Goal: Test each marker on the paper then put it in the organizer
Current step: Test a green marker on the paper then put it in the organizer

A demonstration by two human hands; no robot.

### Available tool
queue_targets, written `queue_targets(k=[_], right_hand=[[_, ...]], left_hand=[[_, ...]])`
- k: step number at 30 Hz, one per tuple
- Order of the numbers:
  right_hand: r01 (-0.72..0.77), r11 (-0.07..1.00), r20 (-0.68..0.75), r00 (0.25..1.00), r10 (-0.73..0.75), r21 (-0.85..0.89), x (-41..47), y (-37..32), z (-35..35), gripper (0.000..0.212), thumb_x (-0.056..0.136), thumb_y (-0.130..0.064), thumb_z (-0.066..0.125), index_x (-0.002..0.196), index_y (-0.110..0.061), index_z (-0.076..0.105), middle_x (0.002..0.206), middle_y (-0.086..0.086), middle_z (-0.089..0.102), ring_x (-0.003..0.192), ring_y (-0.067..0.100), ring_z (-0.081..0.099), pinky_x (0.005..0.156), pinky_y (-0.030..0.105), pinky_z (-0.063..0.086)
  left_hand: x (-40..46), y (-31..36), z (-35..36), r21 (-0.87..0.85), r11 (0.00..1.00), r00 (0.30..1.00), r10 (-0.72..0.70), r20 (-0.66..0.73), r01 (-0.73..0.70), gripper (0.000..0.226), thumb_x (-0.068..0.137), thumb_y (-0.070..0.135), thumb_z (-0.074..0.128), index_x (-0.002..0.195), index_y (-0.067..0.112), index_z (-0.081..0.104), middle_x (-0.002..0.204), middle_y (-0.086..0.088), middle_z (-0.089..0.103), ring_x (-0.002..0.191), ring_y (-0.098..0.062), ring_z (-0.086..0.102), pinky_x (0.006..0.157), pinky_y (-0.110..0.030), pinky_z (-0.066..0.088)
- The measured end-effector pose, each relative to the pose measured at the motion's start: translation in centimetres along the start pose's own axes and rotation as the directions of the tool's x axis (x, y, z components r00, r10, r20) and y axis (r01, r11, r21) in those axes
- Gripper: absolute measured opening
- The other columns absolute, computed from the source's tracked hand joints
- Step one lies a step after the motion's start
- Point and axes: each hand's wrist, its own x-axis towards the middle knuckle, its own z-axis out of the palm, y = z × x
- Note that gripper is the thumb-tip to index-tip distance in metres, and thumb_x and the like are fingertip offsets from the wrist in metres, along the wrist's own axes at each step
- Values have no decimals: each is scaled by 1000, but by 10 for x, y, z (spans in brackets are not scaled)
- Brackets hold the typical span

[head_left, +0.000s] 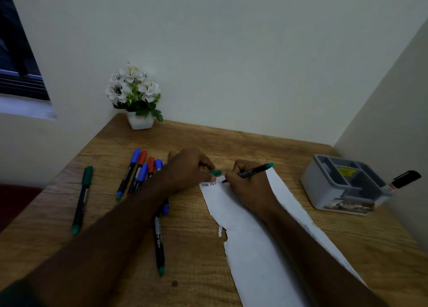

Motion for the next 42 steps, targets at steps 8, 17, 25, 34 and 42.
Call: queue_targets(k=[8,17,25,34,42], right_hand=[[9,1000,-14,1000,-9,-7,2,1,1,27,82,-14,65,59,-12,51,52,-10,51,52,3,45,49,20,37],[1,1000,-11,1000,-1,0,0,-2,0,27,82,-13,65,63,-1,49,54,0,50,53,7,43,50,24,36],[-19,998,-47,999,16,-66,2,0,0,25,82,-18,65,61,-14,52,55,-5,56,54,5,49,54,30,42],[5,999,-34,999,-6,-33,2,1,-2,26,79,-20,64,60,-12,49,52,-7,51,52,6,45,52,30,39],[17,1000,-43,999,-18,-16,2,2,-1,30,82,-15,66,58,-11,48,52,0,51,50,4,44,48,21,36]], left_hand=[[-1,1,0,10,1000,1000,-18,7,18,34,80,44,72,111,30,72,81,22,58,104,-7,54,102,-45,29],[0,1,1,23,1000,1000,-8,4,8,34,80,43,72,112,30,72,106,15,69,110,-8,53,99,-44,29],[0,1,1,19,1000,1000,-14,7,14,35,80,44,73,111,30,71,106,15,69,111,-8,54,102,-46,29],[0,1,0,2,1000,1000,-27,12,27,34,79,42,74,110,30,72,81,22,59,102,-7,54,104,-48,29],[1,0,1,-4,1000,1000,-10,7,10,35,79,43,73,111,30,72,81,22,55,102,-6,54,100,-44,30]])
